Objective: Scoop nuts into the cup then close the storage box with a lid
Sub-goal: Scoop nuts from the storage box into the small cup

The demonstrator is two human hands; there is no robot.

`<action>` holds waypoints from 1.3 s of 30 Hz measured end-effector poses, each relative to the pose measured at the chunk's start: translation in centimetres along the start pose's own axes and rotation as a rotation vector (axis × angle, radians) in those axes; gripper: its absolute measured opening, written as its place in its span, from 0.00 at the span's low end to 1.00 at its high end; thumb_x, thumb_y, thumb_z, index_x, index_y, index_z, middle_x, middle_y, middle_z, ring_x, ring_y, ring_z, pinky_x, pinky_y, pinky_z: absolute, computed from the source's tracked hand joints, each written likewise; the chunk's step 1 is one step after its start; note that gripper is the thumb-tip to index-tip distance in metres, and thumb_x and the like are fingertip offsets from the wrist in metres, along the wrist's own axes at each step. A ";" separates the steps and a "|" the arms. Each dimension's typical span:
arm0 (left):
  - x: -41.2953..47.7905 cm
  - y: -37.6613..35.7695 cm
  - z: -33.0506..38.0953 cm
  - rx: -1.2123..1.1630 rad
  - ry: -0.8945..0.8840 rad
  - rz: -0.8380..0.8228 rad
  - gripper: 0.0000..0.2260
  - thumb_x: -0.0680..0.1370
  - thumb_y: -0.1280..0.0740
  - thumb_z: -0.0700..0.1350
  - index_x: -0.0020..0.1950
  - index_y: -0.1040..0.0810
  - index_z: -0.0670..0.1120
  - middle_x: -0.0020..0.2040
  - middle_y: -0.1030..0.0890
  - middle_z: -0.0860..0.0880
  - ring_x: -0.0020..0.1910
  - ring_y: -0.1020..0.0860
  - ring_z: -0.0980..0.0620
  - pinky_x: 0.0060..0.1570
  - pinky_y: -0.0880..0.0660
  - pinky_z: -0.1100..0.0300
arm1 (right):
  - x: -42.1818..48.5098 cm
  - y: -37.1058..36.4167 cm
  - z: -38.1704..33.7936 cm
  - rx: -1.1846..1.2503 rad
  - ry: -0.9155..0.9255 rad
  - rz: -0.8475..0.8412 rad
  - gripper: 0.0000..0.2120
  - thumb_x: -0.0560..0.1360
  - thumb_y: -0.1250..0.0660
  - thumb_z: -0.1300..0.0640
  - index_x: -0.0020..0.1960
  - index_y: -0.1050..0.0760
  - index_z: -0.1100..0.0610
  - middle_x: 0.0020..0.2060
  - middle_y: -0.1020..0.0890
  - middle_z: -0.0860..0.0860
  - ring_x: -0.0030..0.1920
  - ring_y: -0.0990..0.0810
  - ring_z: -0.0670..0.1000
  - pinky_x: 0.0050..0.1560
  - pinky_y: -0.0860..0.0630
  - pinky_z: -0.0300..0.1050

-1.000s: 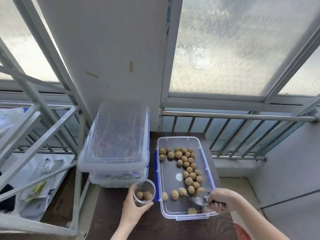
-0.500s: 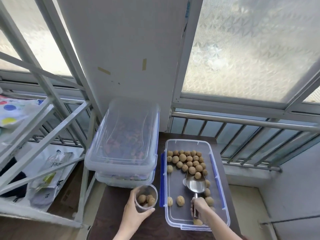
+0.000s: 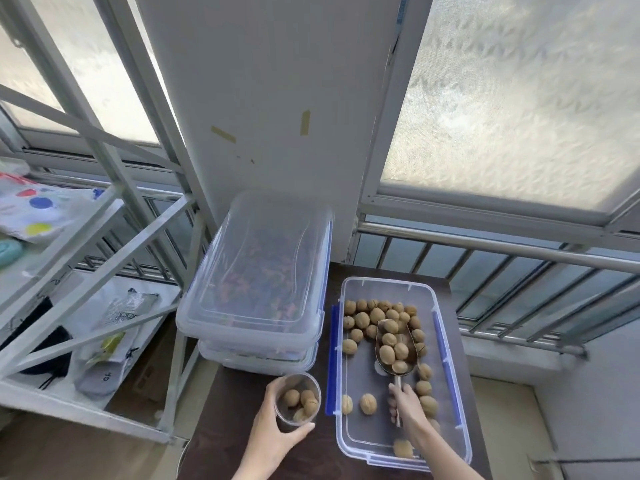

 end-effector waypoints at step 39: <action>-1.0 -0.8 6.7 0.130 -0.243 -0.036 0.35 0.59 0.20 0.54 0.64 0.28 0.61 0.61 0.24 0.61 0.61 0.26 0.62 0.60 0.28 0.62 | -22.9 6.6 -14.5 -1.406 0.488 0.098 0.18 0.75 0.43 0.41 0.39 0.27 0.53 0.39 0.22 0.53 0.45 0.21 0.58 0.41 0.30 0.47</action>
Point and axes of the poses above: each hand's wrist, its own x-axis towards the middle knuckle, its own y-axis out of the back of the hand, z = x × y, the point moved 2 cm from there along x, towards the middle knuckle
